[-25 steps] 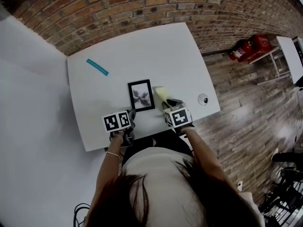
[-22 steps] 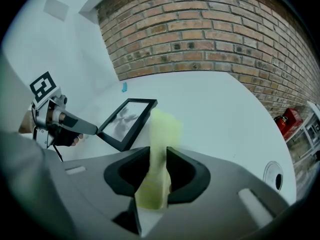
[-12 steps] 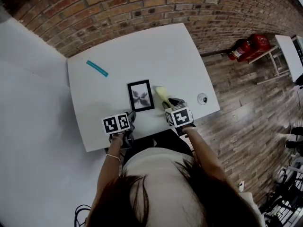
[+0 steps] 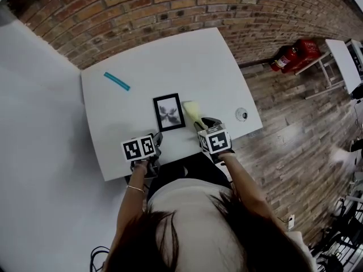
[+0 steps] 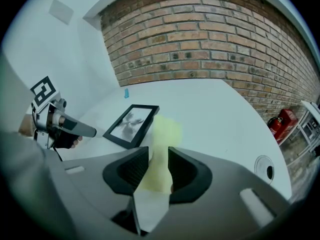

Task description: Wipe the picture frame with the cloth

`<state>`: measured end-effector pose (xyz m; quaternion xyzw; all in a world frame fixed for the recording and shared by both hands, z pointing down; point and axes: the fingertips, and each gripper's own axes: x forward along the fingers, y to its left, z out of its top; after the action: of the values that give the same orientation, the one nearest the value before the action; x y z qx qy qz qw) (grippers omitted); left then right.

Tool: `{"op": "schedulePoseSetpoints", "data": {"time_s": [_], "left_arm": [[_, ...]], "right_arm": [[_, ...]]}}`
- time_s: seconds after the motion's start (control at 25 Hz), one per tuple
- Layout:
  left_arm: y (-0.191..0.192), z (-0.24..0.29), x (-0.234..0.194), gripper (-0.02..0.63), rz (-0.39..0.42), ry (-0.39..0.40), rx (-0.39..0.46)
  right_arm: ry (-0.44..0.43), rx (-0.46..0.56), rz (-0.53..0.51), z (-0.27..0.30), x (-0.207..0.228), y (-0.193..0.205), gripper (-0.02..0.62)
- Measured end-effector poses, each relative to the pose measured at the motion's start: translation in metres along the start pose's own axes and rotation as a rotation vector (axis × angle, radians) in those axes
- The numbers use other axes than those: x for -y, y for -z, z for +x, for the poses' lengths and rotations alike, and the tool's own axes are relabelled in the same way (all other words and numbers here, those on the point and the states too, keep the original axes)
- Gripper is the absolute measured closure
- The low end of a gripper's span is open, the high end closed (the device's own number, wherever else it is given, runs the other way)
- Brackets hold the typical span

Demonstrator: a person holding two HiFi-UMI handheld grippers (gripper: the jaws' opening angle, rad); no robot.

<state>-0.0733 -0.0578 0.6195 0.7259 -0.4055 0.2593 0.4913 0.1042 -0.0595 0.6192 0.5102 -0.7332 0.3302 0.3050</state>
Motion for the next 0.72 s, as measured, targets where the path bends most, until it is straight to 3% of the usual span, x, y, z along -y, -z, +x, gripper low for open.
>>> {"op": "schedulePoseSetpoints", "data": {"time_s": [0.4,0.72], "left_arm": [[0.014,-0.017,-0.008,0.442,0.036,0.007,0.014],[0.021,-0.037,-0.014,0.474,0.130,-0.026,0.056]], "right_arm": [[0.021,0.040,0.013,-0.015,-0.024,0.006,0.471],[0.045,0.103,0.010,-0.032,-0.052,0.002,0.494]]}}
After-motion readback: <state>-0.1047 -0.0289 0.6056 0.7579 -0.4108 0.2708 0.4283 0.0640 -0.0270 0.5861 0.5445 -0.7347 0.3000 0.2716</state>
